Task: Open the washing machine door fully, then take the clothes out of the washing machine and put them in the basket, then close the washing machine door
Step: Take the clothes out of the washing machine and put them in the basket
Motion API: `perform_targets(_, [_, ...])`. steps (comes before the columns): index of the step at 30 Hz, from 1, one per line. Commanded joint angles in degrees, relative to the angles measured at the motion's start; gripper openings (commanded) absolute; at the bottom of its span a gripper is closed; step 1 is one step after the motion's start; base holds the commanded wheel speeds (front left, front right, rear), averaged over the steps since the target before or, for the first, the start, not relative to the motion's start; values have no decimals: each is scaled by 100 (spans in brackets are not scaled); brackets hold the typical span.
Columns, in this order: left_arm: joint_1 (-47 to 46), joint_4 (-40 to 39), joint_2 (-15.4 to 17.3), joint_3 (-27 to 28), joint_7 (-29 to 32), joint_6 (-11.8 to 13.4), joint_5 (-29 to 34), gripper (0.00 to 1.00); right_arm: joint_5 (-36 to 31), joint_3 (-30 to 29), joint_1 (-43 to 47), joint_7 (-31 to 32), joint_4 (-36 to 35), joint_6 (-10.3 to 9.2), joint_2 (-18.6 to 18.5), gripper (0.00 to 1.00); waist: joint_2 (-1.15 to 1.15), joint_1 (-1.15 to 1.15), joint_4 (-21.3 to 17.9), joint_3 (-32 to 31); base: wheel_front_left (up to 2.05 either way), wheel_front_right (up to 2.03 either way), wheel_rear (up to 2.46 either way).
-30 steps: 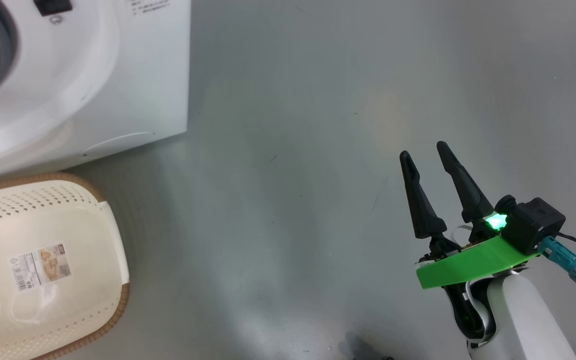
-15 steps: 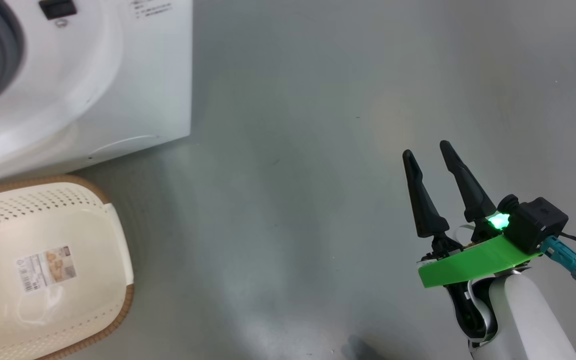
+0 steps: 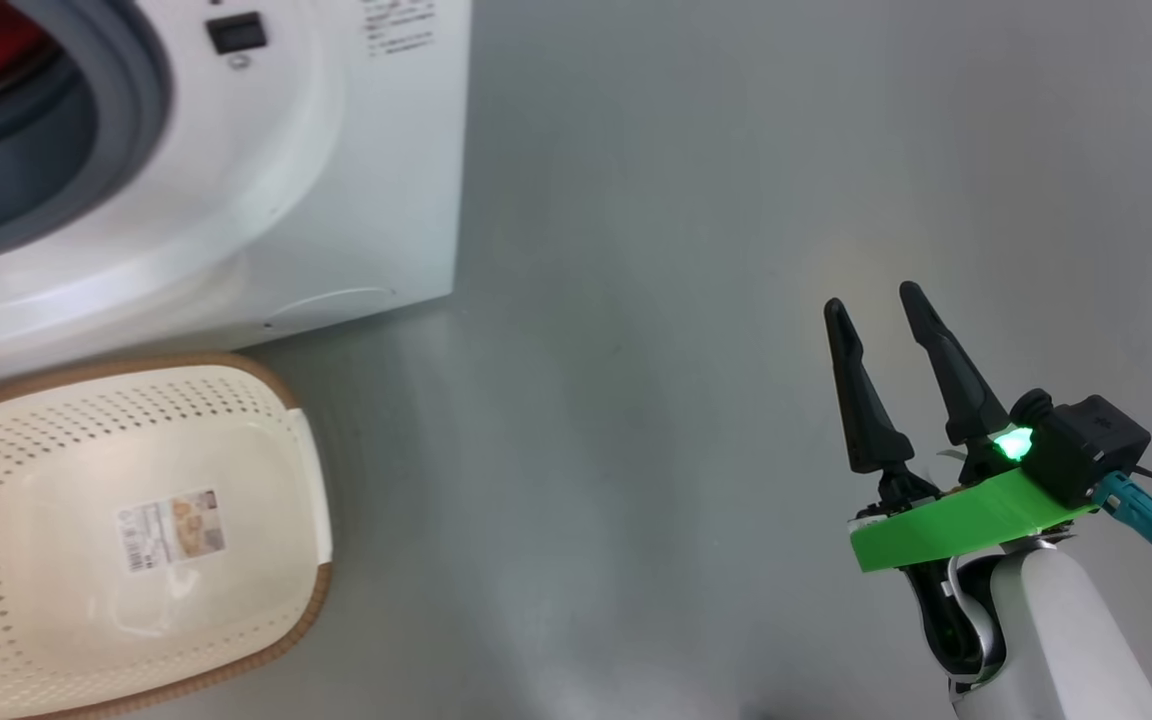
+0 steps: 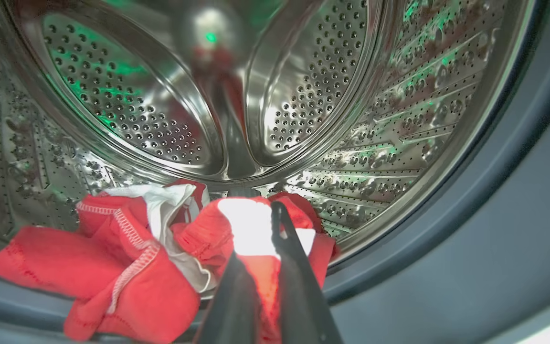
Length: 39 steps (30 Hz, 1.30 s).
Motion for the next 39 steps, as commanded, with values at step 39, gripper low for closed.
perform_targets(39, [2984, -4804, -1366, 2865, -46, -49, 974, 0, -301, -92, 386, -68, 23, 9, 7, 100, 0, 0, 714, -709, 0, 0, 0])
